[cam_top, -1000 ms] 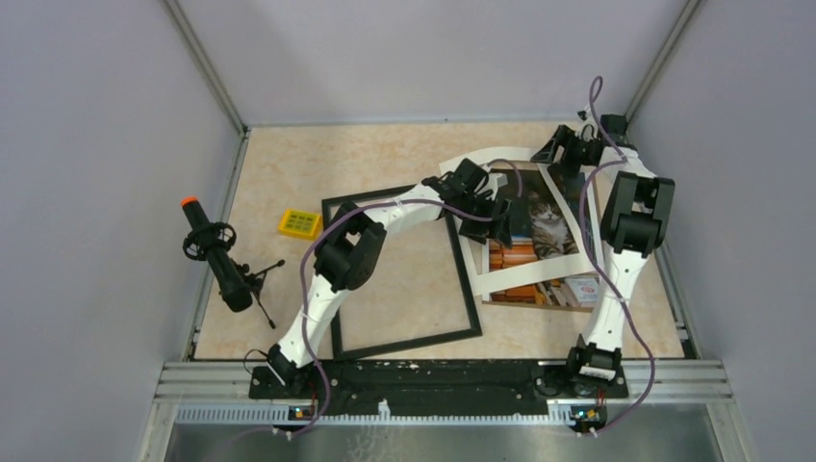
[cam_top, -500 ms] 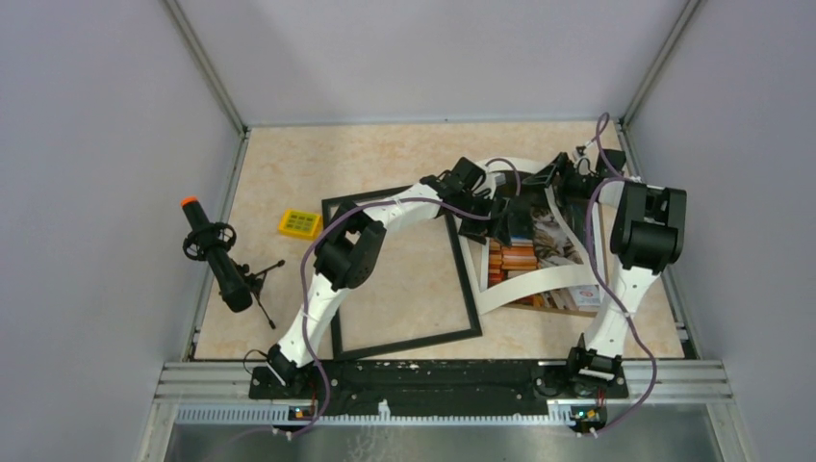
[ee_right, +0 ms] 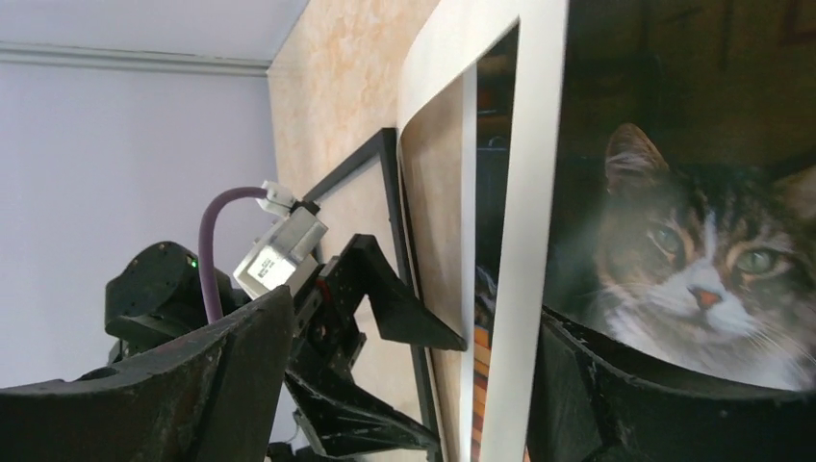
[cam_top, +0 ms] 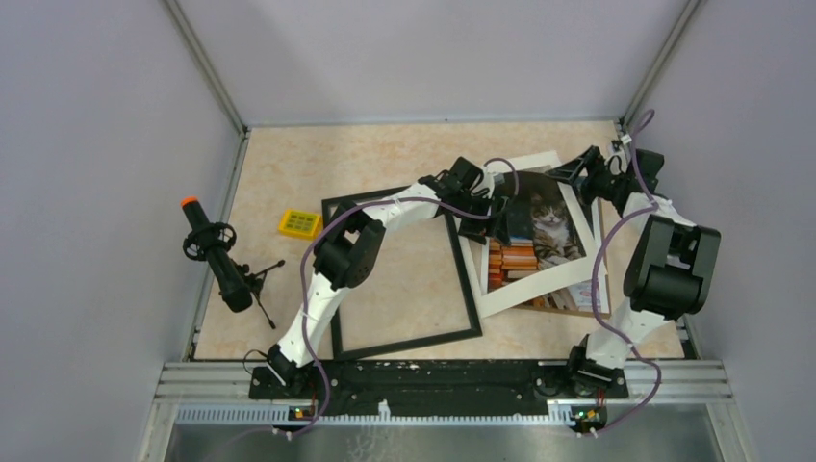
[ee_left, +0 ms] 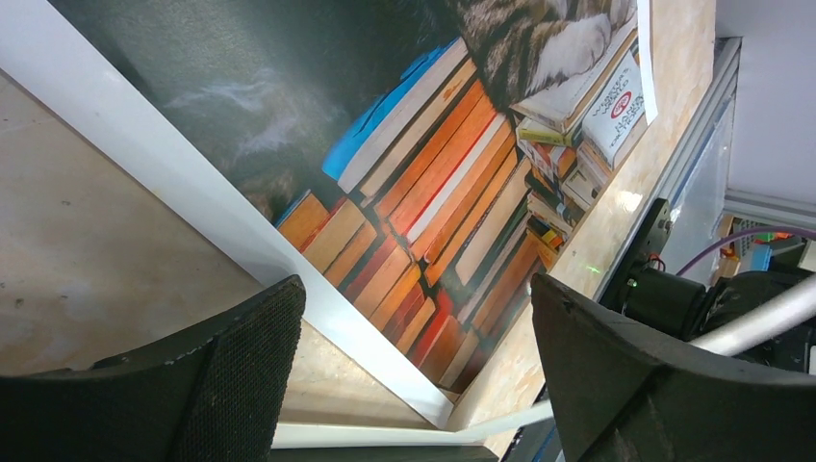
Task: Put the photo into the frame
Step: Pick up the photo frame item at the center of the board.
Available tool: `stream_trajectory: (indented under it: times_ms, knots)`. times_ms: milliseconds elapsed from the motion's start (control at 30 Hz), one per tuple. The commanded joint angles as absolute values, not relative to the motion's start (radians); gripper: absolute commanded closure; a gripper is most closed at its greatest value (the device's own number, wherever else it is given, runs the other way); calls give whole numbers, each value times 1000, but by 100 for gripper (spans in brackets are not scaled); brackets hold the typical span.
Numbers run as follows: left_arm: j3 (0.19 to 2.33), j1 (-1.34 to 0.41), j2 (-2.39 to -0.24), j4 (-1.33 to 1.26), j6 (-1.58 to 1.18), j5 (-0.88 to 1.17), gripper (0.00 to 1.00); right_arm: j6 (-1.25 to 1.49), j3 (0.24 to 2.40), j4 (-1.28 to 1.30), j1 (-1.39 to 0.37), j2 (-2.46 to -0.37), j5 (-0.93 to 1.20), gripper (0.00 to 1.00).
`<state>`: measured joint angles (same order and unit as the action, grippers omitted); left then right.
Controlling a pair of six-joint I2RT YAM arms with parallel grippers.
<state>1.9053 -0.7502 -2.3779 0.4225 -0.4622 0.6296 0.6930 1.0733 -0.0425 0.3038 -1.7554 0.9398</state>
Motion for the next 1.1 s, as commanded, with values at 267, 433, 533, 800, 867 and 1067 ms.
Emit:
stream_trajectory:
  times_ms: [267,433,533,800,867,1067]
  knots:
    - [1848,-749,-2384,473,-409,524,7,503,1062,203,322,-1604,837,57]
    - [1857,-750,-2233,480,-395,546,3,472,1060,245,307,-1523,775,98]
    - [1838,-750,-2086,493,-376,532,2,405,1117,364,269,-1455,669,100]
    - [1570,-710,-1611,528,-362,294,2,315,1284,491,111,-1195,429,100]
    - [1497,-697,-1461,525,-399,179,2,288,1338,504,41,-1162,377,100]
    - [1339,-694,-1091,511,-497,-175,2,230,1609,755,-375,-1252,-106,100]
